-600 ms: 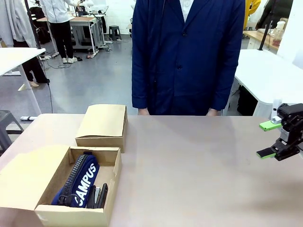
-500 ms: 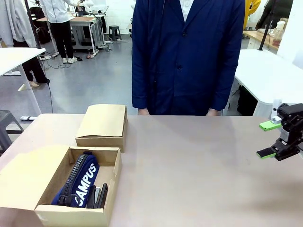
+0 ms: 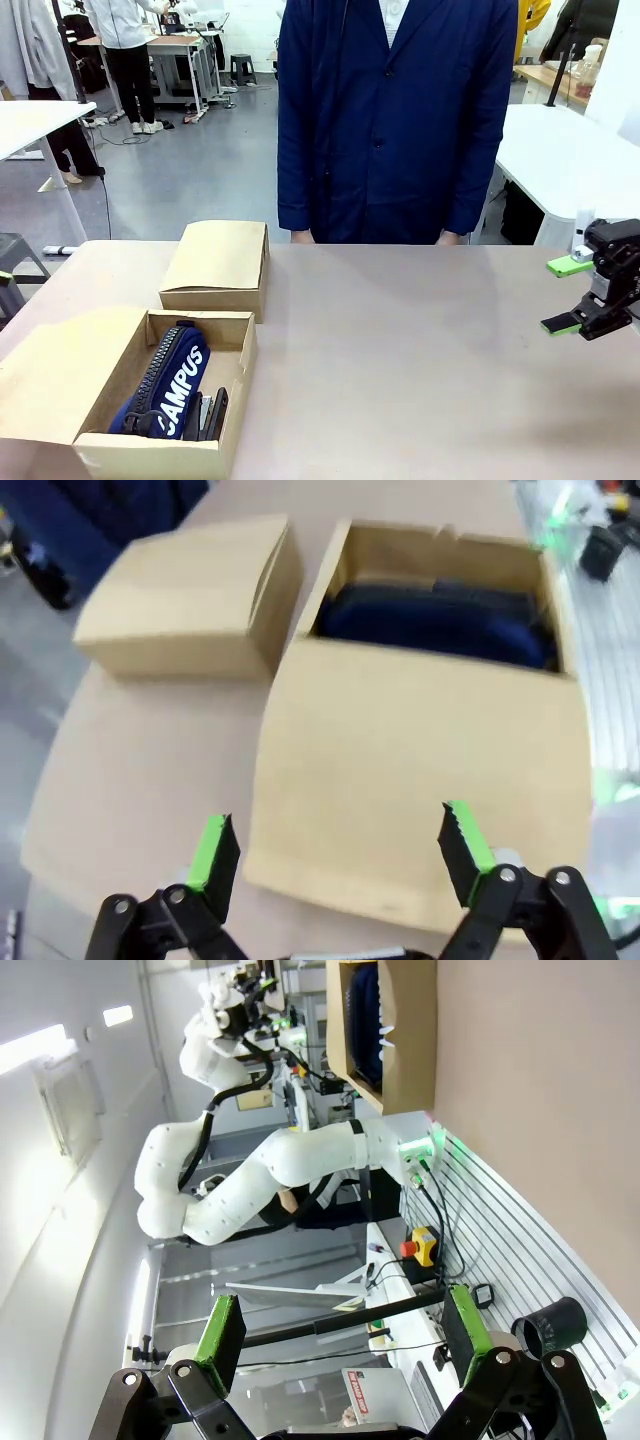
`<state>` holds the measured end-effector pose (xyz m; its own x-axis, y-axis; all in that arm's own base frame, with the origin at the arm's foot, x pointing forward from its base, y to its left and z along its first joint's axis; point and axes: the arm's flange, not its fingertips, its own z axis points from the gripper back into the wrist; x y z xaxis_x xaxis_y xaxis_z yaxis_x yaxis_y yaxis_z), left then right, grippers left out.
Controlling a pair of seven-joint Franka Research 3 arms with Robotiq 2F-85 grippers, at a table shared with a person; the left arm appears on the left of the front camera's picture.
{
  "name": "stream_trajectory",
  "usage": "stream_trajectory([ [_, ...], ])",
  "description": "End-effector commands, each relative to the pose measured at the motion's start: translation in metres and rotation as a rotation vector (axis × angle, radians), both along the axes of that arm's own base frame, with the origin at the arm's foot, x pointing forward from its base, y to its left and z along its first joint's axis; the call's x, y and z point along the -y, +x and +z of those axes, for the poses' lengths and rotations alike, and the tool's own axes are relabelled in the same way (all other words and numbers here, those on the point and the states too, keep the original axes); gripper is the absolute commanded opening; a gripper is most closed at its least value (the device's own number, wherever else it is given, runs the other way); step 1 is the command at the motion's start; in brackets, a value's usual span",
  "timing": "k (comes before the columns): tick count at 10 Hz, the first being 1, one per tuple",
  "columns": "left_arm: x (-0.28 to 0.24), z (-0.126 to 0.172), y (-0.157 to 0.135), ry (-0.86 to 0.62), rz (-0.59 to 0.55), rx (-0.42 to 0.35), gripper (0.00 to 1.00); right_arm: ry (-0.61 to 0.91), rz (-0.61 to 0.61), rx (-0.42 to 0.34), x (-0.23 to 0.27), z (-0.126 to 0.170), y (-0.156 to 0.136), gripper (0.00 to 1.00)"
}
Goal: Place items inside the box.
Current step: Close the lid of the Mailer Box closest to the robot.
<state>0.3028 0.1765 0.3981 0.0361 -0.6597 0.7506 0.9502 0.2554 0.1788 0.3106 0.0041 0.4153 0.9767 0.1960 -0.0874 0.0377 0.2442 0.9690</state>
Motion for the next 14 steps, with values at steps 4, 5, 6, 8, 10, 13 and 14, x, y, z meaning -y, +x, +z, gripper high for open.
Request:
stream_trajectory([
  [4,-0.036,-0.08,0.009,0.13,0.081,-0.108,1.0,0.008,-0.012,-0.009,-0.001,0.003,-0.002,1.0],
  [5,-0.039,-0.089,0.009,0.125,0.077,-0.131,1.0,0.008,-0.012,-0.009,-0.001,0.003,-0.002,1.0],
  [6,-0.04,-0.095,0.01,0.12,0.082,-0.141,1.0,0.008,-0.012,-0.009,-0.001,0.003,-0.002,1.0],
  [8,-0.03,-0.112,0.009,0.089,0.05,-0.169,1.0,0.008,-0.012,-0.009,-0.001,0.003,-0.002,1.0],
  [10,-0.024,-0.122,0.012,0.105,0.038,-0.192,1.0,0.008,-0.012,-0.009,-0.001,0.003,-0.002,1.0],
  [13,-0.039,-0.124,0.014,0.13,0.073,-0.197,1.0,0.008,-0.012,-0.009,-0.001,0.003,-0.002,1.0],
  [14,-0.043,-0.125,0.013,0.149,0.084,-0.192,1.0,0.008,-0.012,-0.009,-0.001,0.003,-0.002,1.0],
])
